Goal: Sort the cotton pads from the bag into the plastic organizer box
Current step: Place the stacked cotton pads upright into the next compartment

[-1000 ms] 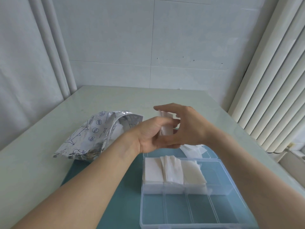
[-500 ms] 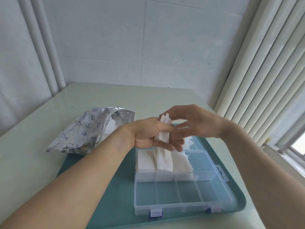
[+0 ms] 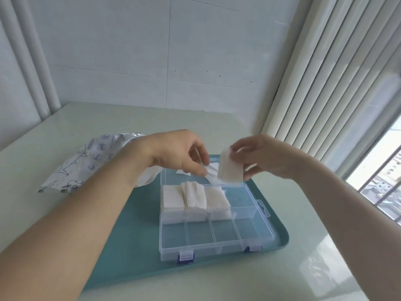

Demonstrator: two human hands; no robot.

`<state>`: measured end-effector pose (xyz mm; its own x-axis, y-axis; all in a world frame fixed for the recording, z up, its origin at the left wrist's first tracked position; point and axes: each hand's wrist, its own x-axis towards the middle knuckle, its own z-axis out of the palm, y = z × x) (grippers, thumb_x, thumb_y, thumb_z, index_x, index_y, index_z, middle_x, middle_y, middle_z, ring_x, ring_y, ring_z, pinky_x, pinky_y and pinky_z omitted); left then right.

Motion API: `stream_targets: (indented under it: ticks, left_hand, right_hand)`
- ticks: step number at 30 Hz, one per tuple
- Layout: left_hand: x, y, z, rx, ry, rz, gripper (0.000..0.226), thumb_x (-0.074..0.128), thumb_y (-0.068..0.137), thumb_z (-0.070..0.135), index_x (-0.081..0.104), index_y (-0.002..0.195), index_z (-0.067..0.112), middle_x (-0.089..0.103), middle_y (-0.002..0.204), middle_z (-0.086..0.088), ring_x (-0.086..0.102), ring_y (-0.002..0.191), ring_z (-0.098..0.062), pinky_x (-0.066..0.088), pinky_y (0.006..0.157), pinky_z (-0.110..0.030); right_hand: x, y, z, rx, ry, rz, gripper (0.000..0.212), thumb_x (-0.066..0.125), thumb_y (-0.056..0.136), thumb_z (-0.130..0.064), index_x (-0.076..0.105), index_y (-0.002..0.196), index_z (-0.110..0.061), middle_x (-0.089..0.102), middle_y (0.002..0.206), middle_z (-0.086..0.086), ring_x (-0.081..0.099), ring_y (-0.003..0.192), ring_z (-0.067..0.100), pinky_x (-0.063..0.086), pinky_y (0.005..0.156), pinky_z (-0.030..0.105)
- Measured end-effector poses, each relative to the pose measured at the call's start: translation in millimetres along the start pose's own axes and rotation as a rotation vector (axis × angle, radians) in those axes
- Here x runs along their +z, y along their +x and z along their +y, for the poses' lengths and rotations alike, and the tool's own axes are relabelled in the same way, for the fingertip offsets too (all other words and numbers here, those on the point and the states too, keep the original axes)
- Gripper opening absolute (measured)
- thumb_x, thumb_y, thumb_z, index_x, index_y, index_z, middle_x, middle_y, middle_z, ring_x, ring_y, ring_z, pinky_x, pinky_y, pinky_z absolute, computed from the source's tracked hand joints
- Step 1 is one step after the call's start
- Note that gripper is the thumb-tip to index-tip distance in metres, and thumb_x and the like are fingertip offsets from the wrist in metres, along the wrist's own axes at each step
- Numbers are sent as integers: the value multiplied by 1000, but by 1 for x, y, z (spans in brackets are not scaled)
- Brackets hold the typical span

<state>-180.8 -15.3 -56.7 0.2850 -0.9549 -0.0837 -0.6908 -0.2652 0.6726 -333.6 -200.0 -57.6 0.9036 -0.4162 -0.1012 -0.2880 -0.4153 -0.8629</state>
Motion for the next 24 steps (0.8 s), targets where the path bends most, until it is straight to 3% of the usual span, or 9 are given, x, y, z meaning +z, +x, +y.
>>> stream_targets:
  ticks: [3, 6, 9, 14, 20, 24]
  left_hand:
    - [3, -1, 2, -67, 157, -122, 13, 79, 81, 28, 72, 92, 23, 75, 85, -2, 63, 63, -11, 49, 69, -27]
    - [10, 2, 3, -146, 278, -209, 15, 78, 80, 35, 73, 89, 25, 76, 79, 1, 64, 65, -11, 48, 61, -22]
    - [14, 6, 3, -198, 306, -223, 16, 77, 83, 31, 74, 92, 19, 70, 61, 11, 58, 48, -1, 42, 48, -14]
    - [23, 12, 0, -229, 328, -231, 16, 79, 80, 26, 76, 91, 15, 75, 72, 2, 66, 60, -11, 45, 54, -18]
    - [27, 15, -1, -240, 346, -242, 8, 76, 82, 20, 77, 88, 15, 71, 65, 2, 66, 61, -12, 45, 55, -19]
    - [27, 13, 1, -232, 354, -223, 11, 76, 82, 21, 77, 90, 13, 69, 60, 5, 64, 55, -9, 45, 51, -16]
  right_hand:
    - [24, -2, 12, 182, -113, -154, 15, 74, 90, -9, 71, 104, -8, 75, 90, 16, 72, 71, 24, 59, 64, 26]
    - [38, 0, 16, 215, -129, -37, 27, 83, 81, -11, 70, 104, -8, 76, 86, 14, 74, 69, 25, 60, 66, 25]
    - [42, 1, 15, 204, -113, 50, 34, 89, 75, -13, 66, 98, -4, 76, 79, 11, 75, 67, 25, 62, 74, 30]
    - [49, -5, 15, 182, -137, 61, 35, 90, 73, -18, 66, 94, -3, 76, 74, 5, 74, 63, 19, 56, 62, 19]
    - [61, -10, 19, 62, -651, 188, 50, 84, 73, -53, 64, 81, -8, 72, 61, 5, 65, 50, 12, 47, 57, 20]
    - [58, -19, 15, 143, -492, 101, 39, 80, 82, -43, 66, 87, -7, 74, 64, 3, 70, 54, 11, 41, 46, 10]
